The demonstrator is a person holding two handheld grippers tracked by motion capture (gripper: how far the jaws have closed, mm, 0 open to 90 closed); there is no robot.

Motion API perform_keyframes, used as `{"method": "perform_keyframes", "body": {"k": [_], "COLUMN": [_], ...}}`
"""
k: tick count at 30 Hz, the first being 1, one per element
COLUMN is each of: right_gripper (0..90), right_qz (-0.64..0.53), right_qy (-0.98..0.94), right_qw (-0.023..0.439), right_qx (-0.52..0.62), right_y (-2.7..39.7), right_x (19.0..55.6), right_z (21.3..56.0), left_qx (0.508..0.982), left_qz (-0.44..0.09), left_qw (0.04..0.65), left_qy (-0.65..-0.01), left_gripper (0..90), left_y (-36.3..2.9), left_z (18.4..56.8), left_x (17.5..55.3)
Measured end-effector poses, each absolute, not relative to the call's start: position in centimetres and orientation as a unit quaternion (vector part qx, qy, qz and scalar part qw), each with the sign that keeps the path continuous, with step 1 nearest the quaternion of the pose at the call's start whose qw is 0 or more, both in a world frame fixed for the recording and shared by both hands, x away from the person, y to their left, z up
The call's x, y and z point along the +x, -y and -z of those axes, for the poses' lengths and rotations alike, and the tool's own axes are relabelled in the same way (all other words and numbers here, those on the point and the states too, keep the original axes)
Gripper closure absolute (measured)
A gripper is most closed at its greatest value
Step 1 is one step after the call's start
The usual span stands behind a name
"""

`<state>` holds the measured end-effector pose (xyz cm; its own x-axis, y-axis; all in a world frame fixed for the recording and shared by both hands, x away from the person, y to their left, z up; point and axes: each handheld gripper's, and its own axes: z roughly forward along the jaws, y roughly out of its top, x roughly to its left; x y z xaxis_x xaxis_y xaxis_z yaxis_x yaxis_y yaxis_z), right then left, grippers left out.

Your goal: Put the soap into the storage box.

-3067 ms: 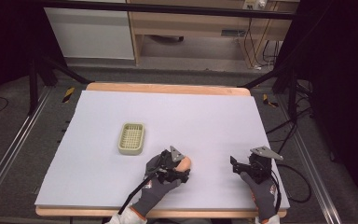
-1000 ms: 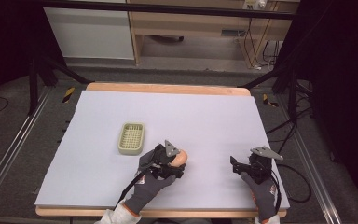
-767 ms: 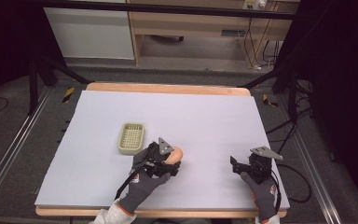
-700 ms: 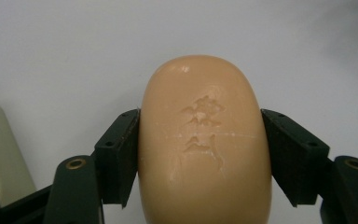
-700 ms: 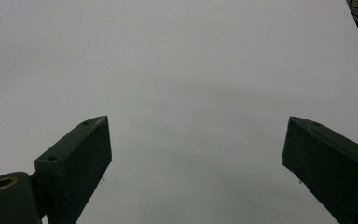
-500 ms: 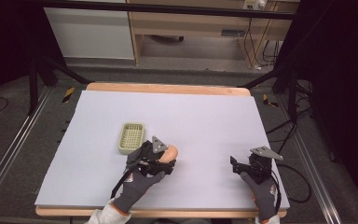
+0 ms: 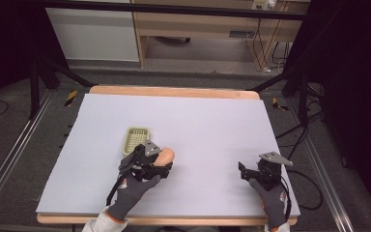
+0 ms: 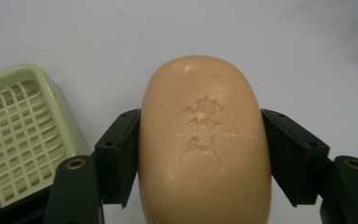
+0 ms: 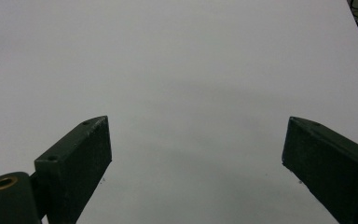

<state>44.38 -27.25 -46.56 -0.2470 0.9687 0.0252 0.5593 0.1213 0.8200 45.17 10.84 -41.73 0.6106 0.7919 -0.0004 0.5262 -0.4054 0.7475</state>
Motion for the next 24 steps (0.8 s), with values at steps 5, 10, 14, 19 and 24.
{"method": "perform_keyframes", "body": {"k": [5,10,14,19,24], "right_gripper": [8.4,8.4,8.4,8.4,8.4], "right_qz": [-0.372,-0.371,-0.371,-0.371,-0.372], "right_qy": [-0.697,-0.697,-0.697,-0.698,-0.698], "right_qw": [0.276,0.277,0.277,0.277,0.277], "right_qx": [0.548,0.548,0.547,0.546,0.545], "right_y": [27.2,27.2,27.2,27.2,27.1], "right_x": [44.3,44.3,44.3,44.3,44.3], "right_z": [46.6,46.6,46.6,46.5,46.6], "left_qx": [0.810,0.807,0.801,0.790,0.786], "left_qz": [-0.184,-0.187,-0.190,-0.194,-0.198], "left_qw": [0.374,0.372,0.376,0.382,0.382], "left_qy": [-0.412,-0.419,-0.426,-0.439,-0.444], "left_gripper": [31.6,31.6,31.6,31.7,31.7], "left_y": [-12.1,-12.8,-13.7,-14.9,-15.5], "left_z": [41.3,41.3,41.0,40.6,40.4], "left_x": [45.2,45.3,45.5,45.7,45.9]}}
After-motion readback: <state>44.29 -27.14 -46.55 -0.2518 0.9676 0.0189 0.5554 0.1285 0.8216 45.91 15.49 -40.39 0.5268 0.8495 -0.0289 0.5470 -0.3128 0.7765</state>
